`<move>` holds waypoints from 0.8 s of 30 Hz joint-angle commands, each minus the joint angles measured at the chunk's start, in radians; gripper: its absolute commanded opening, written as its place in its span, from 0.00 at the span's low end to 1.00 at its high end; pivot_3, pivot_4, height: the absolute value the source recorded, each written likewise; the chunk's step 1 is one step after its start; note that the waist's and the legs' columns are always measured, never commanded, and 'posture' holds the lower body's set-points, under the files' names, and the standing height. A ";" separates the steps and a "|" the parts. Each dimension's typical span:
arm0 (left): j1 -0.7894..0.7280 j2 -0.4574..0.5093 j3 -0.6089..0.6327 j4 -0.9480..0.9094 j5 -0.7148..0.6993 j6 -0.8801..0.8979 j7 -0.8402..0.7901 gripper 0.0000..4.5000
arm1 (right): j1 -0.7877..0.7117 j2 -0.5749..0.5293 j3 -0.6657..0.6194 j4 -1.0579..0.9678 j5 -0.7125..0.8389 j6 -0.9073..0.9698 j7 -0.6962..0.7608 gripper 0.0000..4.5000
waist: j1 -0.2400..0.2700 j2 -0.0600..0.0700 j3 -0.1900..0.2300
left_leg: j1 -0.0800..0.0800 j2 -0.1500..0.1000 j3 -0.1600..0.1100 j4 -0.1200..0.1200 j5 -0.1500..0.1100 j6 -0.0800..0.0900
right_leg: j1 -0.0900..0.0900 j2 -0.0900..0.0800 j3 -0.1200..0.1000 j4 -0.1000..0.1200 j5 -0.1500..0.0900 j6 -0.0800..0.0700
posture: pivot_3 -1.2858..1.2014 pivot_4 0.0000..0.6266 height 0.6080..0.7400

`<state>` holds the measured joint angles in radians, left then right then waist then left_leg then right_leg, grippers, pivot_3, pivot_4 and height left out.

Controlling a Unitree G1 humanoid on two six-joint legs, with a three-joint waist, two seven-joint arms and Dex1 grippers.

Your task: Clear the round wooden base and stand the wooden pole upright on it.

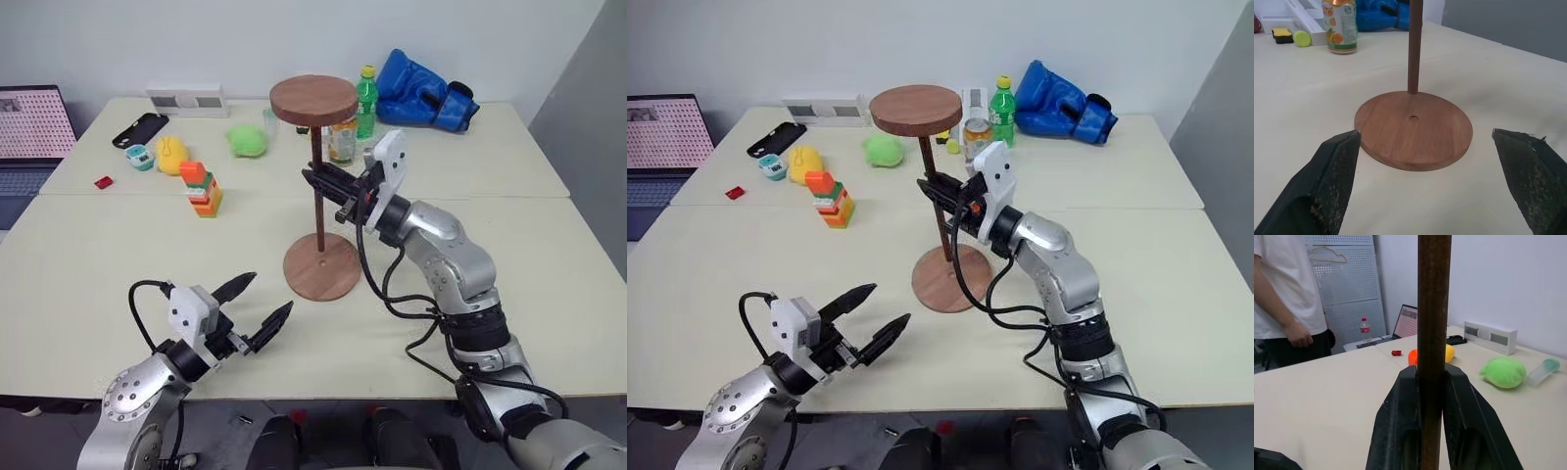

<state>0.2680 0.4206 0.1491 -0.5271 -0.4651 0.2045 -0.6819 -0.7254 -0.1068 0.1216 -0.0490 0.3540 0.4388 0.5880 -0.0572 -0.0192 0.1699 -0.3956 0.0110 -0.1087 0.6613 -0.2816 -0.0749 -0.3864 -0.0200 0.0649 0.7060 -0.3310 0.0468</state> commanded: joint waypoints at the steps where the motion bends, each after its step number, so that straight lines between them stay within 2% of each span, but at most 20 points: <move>1: 0.002 0.002 -0.004 -0.042 0.010 -0.045 0.004 1.00 | 0.020 0.015 0.022 -0.006 -0.021 -0.051 0.000 0.07 | -0.001 0.000 0.000 | 0.000 0.000 0.000 0.000 0.000 0.000 | 0.000 0.000 0.000 0.000 0.000 0.000 | 0.52 0.24 1.00; 10: 0.009 0.010 0.001 -0.042 -0.003 -0.042 0.004 1.00 | 0.069 0.037 0.047 -0.026 -0.018 -0.036 -0.006 0.07 | -0.001 0.000 0.000 | 0.000 0.000 0.000 0.000 0.000 0.000 | 0.000 0.001 0.000 0.000 0.000 0.000 | 0.52 0.24 1.00; 24: -0.017 0.022 0.002 -0.032 -0.014 -0.026 0.004 1.00 | 0.112 0.029 0.065 0.078 -0.122 -0.197 -0.016 0.07 | -0.001 0.000 0.000 | 0.002 0.000 0.000 0.000 0.000 0.000 | 0.001 0.000 0.001 0.000 0.000 0.000 | 0.52 0.24 1.00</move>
<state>0.2559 0.4351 0.1397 -0.5404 -0.4658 0.1865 -0.6791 -0.6179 -0.0706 0.1877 0.0193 0.2548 0.2600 0.5789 -0.0579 -0.0188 0.1700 -0.3938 0.0111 -0.1082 0.6608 -0.2816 -0.0749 -0.3853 -0.0195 0.0655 0.7061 -0.3310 0.0468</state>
